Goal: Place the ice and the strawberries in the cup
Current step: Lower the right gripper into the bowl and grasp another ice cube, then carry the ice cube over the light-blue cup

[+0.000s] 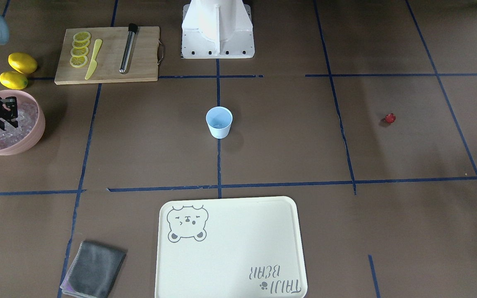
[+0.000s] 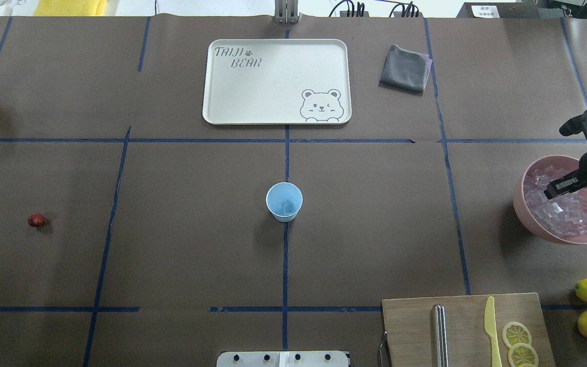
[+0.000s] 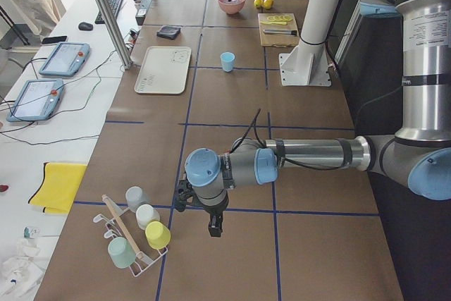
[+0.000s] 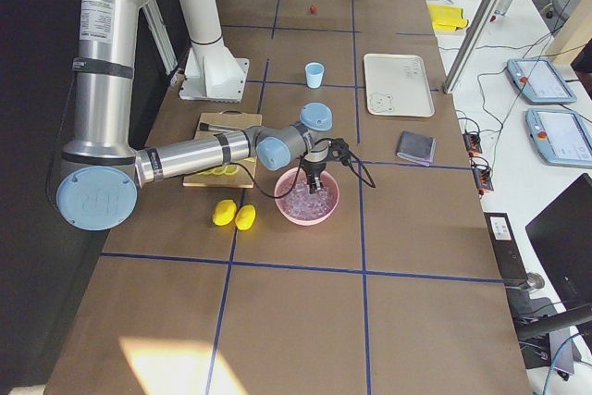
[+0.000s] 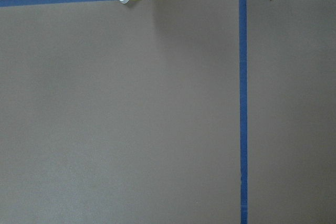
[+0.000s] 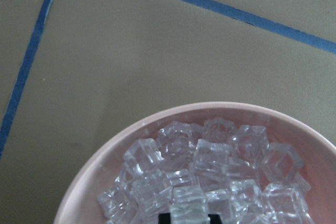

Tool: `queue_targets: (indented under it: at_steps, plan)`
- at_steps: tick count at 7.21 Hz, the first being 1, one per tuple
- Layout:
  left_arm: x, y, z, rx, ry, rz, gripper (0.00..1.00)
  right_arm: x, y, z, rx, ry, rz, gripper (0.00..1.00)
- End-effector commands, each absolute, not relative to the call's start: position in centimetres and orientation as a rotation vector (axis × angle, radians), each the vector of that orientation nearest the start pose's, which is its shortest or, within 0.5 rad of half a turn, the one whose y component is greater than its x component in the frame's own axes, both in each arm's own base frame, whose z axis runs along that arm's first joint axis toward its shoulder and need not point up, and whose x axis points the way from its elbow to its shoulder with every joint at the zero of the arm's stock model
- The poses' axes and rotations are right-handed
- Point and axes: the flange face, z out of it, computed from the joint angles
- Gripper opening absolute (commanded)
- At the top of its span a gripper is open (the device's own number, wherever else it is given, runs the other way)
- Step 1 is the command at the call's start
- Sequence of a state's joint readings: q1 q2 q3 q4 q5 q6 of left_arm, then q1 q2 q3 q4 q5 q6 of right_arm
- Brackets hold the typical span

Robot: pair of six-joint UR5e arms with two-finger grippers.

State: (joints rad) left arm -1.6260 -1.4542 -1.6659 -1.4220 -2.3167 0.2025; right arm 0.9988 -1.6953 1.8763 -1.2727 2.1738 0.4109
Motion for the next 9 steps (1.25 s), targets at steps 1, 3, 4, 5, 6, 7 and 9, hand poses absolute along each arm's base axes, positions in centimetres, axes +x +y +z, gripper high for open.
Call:
queue_targets:
  at_steps: [1, 3, 4, 5, 6, 7, 9]
  plan:
    - [-8.9, -42.3, 68.3, -0.067, 0.759, 0.076, 1.0, -16.0, -41.0, 51.7, 0.164, -0.757, -0.286, 0.02]
    - [-8.9, -42.3, 68.3, -0.068, 0.76, 0.075, 1.0, -12.2, -42.3, 48.9, 0.241, -0.77, -0.214, 0.02]
    - [-9.0, -42.2, 68.1, -0.065, 0.76, 0.075, 1.0, -11.6, -43.3, 46.2, 0.238, -0.798, -0.197, 0.02]
    - [-8.9, -41.9, 68.1, -0.065, 0.76, 0.076, 1.0, -12.1, -44.6, 42.9, 0.215, -0.806, -0.183, 0.01]
    - [-8.9, -41.9, 68.1, -0.064, 0.76, 0.077, 1.0, -13.0, -46.1, 40.2, 0.214, -0.819, -0.145, 0.01]
    - [-8.9, -41.9, 68.1, -0.064, 0.76, 0.077, 1.0, -16.2, -46.7, 37.1, 0.197, -0.852, -0.096, 0.02]
    - [-8.9, -41.9, 68.0, -0.063, 0.758, 0.078, 1.0, -26.2, -45.3, 30.5, 0.162, -0.913, -0.078, 0.02]
